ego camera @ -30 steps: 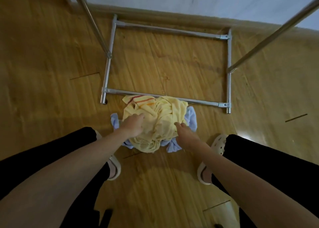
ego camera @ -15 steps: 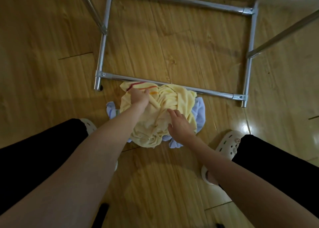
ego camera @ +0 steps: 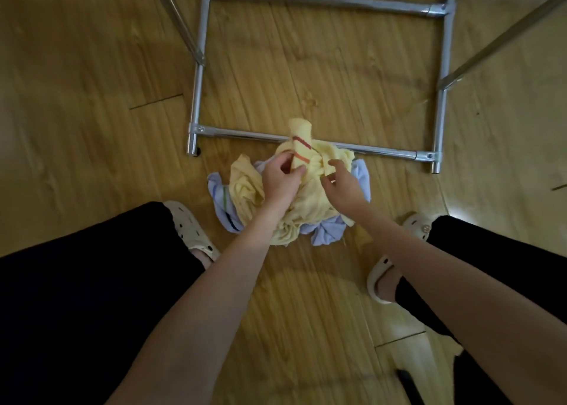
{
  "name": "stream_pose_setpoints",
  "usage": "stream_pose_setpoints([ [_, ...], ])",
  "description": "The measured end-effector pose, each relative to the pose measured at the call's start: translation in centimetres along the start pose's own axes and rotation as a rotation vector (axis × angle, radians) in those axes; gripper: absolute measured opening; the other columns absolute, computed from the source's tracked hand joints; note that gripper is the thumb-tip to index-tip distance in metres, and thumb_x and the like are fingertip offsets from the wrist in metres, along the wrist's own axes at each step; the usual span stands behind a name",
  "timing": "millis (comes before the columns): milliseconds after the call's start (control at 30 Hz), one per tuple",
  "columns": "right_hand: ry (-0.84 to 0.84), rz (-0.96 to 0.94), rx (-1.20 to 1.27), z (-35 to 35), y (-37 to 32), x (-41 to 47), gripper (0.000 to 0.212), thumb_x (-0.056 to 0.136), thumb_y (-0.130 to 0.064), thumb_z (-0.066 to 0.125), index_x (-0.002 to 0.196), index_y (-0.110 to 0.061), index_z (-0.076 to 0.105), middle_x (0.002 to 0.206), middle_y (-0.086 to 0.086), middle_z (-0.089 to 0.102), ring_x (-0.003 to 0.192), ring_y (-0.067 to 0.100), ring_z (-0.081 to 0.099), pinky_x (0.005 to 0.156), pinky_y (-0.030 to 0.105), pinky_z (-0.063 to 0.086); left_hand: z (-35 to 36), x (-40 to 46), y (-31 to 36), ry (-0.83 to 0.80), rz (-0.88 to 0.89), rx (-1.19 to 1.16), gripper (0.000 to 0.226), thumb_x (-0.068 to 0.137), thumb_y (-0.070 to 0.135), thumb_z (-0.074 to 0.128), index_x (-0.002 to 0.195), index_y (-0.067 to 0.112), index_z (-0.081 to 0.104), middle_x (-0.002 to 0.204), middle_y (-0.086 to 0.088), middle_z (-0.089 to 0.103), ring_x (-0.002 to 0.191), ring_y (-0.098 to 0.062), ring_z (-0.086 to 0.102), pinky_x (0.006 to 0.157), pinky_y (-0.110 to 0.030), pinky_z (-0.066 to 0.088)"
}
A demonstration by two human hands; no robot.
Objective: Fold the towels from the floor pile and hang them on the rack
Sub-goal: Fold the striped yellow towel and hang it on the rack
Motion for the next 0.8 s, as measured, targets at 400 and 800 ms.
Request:
stream_pose_setpoints([
  [400,-0.216,-0.057,0.453,-8.6,-7.4,-12.6,0.037,0.099,-0.021,0.045,0.136,-0.018,0.049,0.126,-0.002,0.054,0.115,0.011,0.051,0.091,0.024,0.043,-5.6,-15.3,10.1,-0.279,0.444,0.236,0.021,0.076,0.001,0.072,0.084,0.019,0.067,0.08,0.008,0.064,0.078,-0.004,0.059,0.07,-0.019,0.045],
  [800,0.022,-0.496,0.441,-17.1,-14.3,-28.7,0.011,0.093,-0.022,0.057,0.093,-0.012,0.055,0.073,0.033,0.055,0.061,0.027,0.046,0.055,0.043,0.039,-11.8,-28.3,17.9,-0.356,0.589,0.309,0.017,0.079,0.008,0.075,0.094,0.012,0.068,0.088,0.003,0.068,0.084,-0.014,0.064,0.077,-0.034,0.052],
])
Point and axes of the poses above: each hand's wrist, its own x-axis towards the middle knuckle, its own z-axis out of the palm, y = z × x, the point moved 5 cm from there along x, towards the middle knuckle
